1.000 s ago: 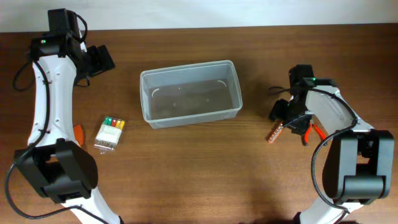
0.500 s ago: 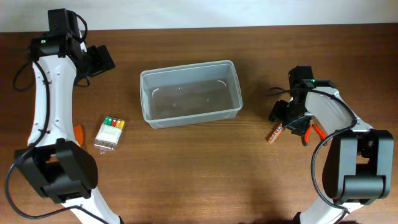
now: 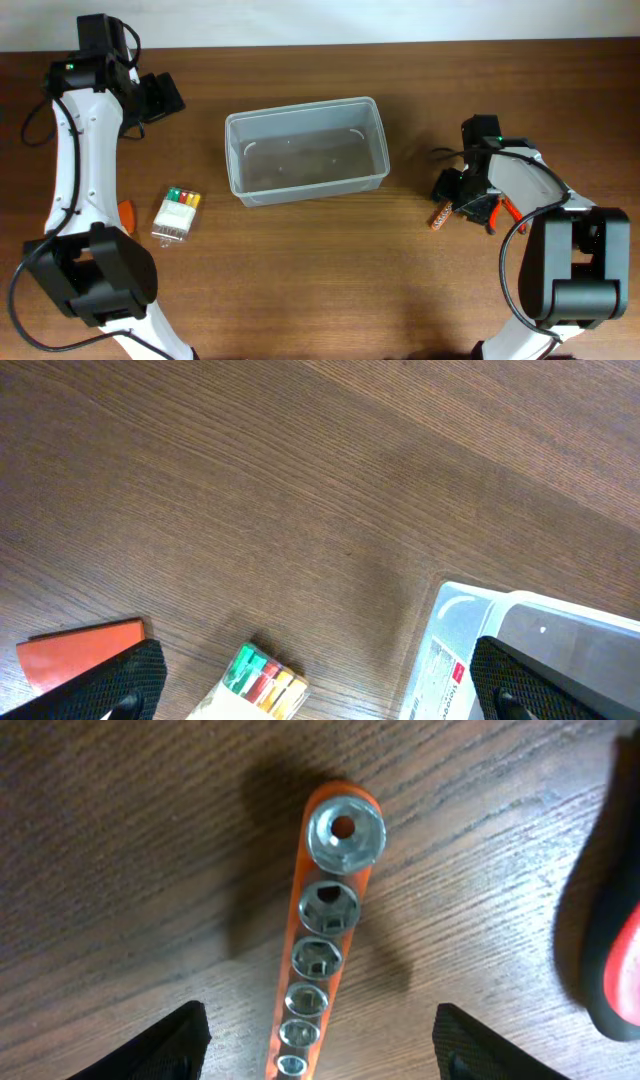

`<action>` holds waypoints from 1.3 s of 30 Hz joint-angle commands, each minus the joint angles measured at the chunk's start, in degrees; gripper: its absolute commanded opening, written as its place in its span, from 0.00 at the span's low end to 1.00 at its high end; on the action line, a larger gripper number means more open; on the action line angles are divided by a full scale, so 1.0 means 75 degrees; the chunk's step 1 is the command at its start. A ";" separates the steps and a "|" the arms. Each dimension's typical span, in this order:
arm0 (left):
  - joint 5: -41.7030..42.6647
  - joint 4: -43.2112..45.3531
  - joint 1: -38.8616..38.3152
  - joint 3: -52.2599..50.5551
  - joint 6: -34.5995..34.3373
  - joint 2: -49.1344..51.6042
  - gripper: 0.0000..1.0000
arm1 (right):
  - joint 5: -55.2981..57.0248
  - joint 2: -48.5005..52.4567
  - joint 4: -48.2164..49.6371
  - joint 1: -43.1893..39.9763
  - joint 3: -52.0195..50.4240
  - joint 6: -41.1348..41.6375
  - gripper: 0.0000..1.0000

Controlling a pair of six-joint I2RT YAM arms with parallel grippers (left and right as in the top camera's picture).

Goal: Pack container
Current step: 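Lower the right gripper and grasp the orange socket rail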

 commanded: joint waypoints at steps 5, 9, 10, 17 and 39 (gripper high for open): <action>-0.0029 -0.0012 0.0020 0.0117 0.0035 -0.0105 0.99 | 0.0064 0.0420 0.0023 0.0006 -0.0070 0.0117 0.73; -0.0029 -0.0009 0.0020 0.0117 0.0035 -0.0105 0.99 | 0.0070 0.0443 0.0055 0.0006 -0.0067 0.0117 0.73; -0.0029 -0.0009 0.0020 0.0117 0.0035 -0.0105 0.99 | 0.0070 0.0443 0.0061 0.0006 -0.0067 0.0114 0.72; -0.0029 -0.0009 0.0020 0.0117 0.0035 -0.0105 0.99 | 0.0067 0.0443 0.0055 0.0006 -0.0067 0.0114 0.52; -0.0029 -0.0009 0.0020 0.0117 0.0035 -0.0105 0.99 | 0.0006 0.0440 -0.0070 0.0006 0.0303 0.0026 0.11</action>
